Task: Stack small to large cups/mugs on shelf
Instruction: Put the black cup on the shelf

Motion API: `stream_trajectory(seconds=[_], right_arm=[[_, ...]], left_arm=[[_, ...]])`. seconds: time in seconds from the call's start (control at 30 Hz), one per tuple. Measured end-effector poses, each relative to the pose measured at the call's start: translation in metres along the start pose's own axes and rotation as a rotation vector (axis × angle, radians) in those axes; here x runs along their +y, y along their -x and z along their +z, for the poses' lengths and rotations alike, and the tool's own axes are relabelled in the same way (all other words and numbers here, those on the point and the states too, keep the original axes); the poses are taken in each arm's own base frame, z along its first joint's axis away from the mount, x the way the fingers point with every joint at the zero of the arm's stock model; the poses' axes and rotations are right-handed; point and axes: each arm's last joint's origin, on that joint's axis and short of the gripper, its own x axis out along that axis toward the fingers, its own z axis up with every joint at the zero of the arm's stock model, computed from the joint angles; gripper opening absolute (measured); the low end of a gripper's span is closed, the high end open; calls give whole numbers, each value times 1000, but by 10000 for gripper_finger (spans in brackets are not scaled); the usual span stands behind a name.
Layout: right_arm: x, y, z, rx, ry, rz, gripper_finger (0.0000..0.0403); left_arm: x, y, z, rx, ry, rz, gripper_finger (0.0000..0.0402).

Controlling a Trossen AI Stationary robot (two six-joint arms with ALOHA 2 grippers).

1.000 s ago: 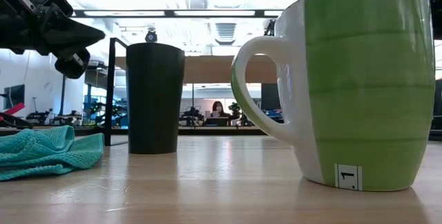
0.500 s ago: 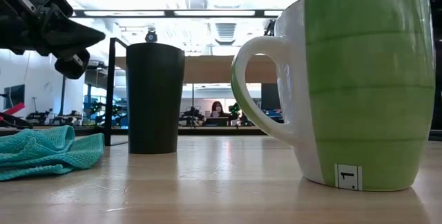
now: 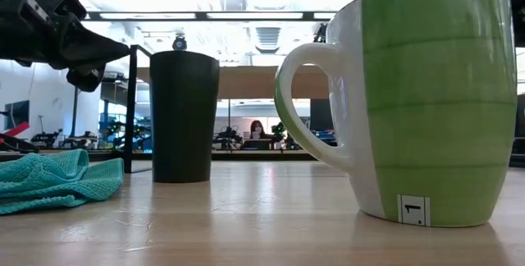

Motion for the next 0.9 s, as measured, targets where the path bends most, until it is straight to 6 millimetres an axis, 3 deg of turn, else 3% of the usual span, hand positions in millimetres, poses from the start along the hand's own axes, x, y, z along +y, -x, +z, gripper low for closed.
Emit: stream_trajectory(seconds=[0.13,0.23,0.47,0.67,0.9], right_arm=[[0,0,0,0,-111,0,9],[0,0,0,0,-175,0,9],[0,0,3,-36,-182,-9,9],[3,0,8,-88,-207,17,9],[3,0,9,-95,-188,20,9]], left_arm=[[-3,1,10,-85,195,-30,0],[-7,1,24,-101,228,-38,0],[-30,1,91,-133,-21,-53,0],[-55,-3,160,82,-226,-4,0],[-83,-39,198,390,-337,70,0]])
